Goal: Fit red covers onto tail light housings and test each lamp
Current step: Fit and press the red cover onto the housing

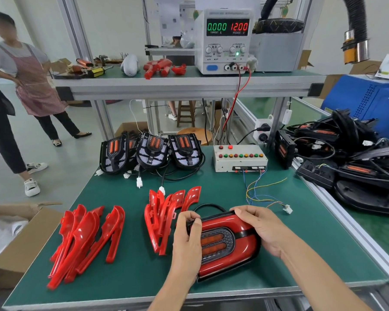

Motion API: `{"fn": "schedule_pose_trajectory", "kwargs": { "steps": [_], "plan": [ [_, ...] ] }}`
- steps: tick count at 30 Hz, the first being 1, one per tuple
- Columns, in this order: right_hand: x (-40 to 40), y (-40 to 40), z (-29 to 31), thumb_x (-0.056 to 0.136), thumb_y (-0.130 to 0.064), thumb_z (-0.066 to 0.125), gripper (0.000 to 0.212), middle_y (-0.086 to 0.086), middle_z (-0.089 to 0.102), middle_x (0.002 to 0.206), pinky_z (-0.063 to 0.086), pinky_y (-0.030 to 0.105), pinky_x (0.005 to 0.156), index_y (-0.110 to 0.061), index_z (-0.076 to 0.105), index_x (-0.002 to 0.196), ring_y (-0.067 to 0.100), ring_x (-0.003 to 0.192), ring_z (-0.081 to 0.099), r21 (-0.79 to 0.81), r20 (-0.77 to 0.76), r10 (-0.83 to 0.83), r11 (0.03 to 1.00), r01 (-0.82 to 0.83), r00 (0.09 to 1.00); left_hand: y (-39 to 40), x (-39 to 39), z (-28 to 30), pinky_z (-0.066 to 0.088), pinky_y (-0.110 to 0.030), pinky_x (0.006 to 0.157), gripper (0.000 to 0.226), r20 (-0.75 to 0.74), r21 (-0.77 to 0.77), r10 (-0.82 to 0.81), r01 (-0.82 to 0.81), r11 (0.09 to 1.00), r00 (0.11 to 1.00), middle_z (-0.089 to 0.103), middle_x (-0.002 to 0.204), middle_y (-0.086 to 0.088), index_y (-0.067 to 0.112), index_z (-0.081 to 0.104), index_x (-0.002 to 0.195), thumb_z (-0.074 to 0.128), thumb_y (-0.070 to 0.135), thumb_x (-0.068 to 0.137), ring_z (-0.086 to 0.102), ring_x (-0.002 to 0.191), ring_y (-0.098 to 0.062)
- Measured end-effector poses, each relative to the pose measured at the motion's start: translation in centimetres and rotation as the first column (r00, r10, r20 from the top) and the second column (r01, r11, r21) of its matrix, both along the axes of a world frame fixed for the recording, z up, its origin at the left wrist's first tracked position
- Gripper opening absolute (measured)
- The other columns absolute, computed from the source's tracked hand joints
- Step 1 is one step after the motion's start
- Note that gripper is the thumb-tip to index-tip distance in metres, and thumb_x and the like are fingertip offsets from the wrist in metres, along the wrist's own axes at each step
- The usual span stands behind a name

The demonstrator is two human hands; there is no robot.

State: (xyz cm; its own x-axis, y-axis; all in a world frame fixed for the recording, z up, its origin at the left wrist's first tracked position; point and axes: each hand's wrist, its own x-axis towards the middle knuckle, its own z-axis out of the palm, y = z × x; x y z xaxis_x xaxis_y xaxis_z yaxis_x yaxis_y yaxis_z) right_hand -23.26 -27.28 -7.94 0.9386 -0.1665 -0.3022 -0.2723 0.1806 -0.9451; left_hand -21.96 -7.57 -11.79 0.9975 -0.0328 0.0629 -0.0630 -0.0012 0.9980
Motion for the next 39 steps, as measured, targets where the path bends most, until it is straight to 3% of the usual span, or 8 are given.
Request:
{"fn": "schedule_pose_trajectory", "kwargs": {
  "steps": [6,11,16,21,26,31,35,39],
  "plan": [
    [0.0,0.3,-0.2,0.093,-0.015,0.069,0.017,0.018,0.077,0.095,0.062,0.032,0.069,-0.005,0.077,0.104,0.022,0.076,0.071,0.034,-0.007,-0.041,0.999,0.041,0.999,0.1,0.0,0.0,0.058,-0.055,0.088,0.012,-0.025,-0.029,-0.027,0.027,0.999,0.999,0.066,0.100,0.011,0.037,0.060,0.105,0.049,0.040,0.100,0.067,0.101,-0.022],
    [0.3,-0.3,0.3,0.094,-0.014,0.068,0.017,0.021,0.076,0.100,0.060,0.042,0.081,-0.005,0.077,0.106,0.027,0.083,0.070,0.038,-0.019,-0.073,0.997,0.074,0.997,0.0,0.1,-0.3,0.059,-0.058,0.090,0.026,-0.213,-0.321,-0.112,0.038,0.946,0.971,0.074,0.116,-0.008,0.033,0.070,0.113,0.055,0.049,0.100,0.072,0.107,-0.034],
    [0.2,-0.9,0.0,0.095,-0.016,0.067,0.019,0.023,0.075,0.103,0.056,0.049,0.091,-0.005,0.077,0.107,0.030,0.087,0.069,0.037,-0.033,-0.067,0.997,0.069,0.997,0.2,0.3,-1.2,0.061,-0.050,0.089,0.024,-0.142,-0.314,-0.125,0.075,0.946,0.982,0.075,0.116,-0.012,0.028,0.072,0.116,0.050,0.026,0.107,0.072,0.108,-0.034],
    [-0.1,-0.6,-0.2,0.093,-0.022,0.069,0.022,0.022,0.075,0.104,0.056,0.048,0.093,-0.006,0.077,0.107,0.030,0.088,0.070,0.045,-0.013,-0.078,0.996,0.079,0.997,-0.5,0.3,-1.4,0.057,-0.061,0.093,0.030,-0.206,-0.349,-0.079,0.002,0.937,0.975,0.075,0.115,-0.013,0.029,0.074,0.114,0.045,0.025,0.110,0.072,0.107,-0.037],
    [-0.5,-0.8,-0.2,0.092,-0.023,0.069,0.025,0.024,0.074,0.110,0.053,0.053,0.101,-0.007,0.077,0.109,0.031,0.093,0.069,0.045,-0.017,-0.072,0.996,0.073,0.997,-0.2,0.3,-1.4,0.060,-0.054,0.084,0.031,-0.219,-0.522,-0.176,0.037,0.852,0.960,0.073,0.119,-0.021,0.022,0.072,0.121,0.050,0.032,0.101,0.071,0.109,-0.042],
    [-0.8,-1.3,-0.2,0.100,-0.025,0.057,0.030,0.019,0.074,0.115,0.056,0.047,0.097,-0.008,0.073,0.119,0.031,0.104,0.071,0.100,-0.018,0.000,0.995,0.002,1.000,-0.4,0.5,-2.1,0.061,-0.052,0.088,0.037,-0.174,-0.350,-0.067,0.002,0.937,0.982,0.075,0.115,-0.010,0.034,0.073,0.116,0.037,0.026,0.112,0.072,0.108,-0.033],
    [-1.4,-2.4,-0.6,0.095,-0.018,0.058,0.032,0.015,0.072,0.123,0.058,0.039,0.090,-0.011,0.073,0.122,0.028,0.110,0.071,0.198,0.019,0.041,0.979,-0.044,0.999,-0.2,0.6,-2.2,0.057,-0.039,0.084,0.036,-0.059,-0.087,0.069,-0.073,0.994,0.996,0.072,0.094,0.016,0.047,0.069,0.112,0.037,0.030,0.111,0.066,0.087,-0.001],
    [-1.5,-2.2,-1.0,0.087,-0.024,0.065,0.031,0.017,0.073,0.120,0.061,0.036,0.081,-0.014,0.078,0.113,0.027,0.101,0.073,0.186,0.042,-0.004,0.983,-0.004,0.999,-0.3,0.3,-2.2,0.059,-0.046,0.087,0.034,-0.062,-0.048,0.066,-0.069,0.996,0.996,0.070,0.094,0.007,0.045,0.068,0.111,0.037,0.033,0.110,0.067,0.091,-0.023]
  ]
}}
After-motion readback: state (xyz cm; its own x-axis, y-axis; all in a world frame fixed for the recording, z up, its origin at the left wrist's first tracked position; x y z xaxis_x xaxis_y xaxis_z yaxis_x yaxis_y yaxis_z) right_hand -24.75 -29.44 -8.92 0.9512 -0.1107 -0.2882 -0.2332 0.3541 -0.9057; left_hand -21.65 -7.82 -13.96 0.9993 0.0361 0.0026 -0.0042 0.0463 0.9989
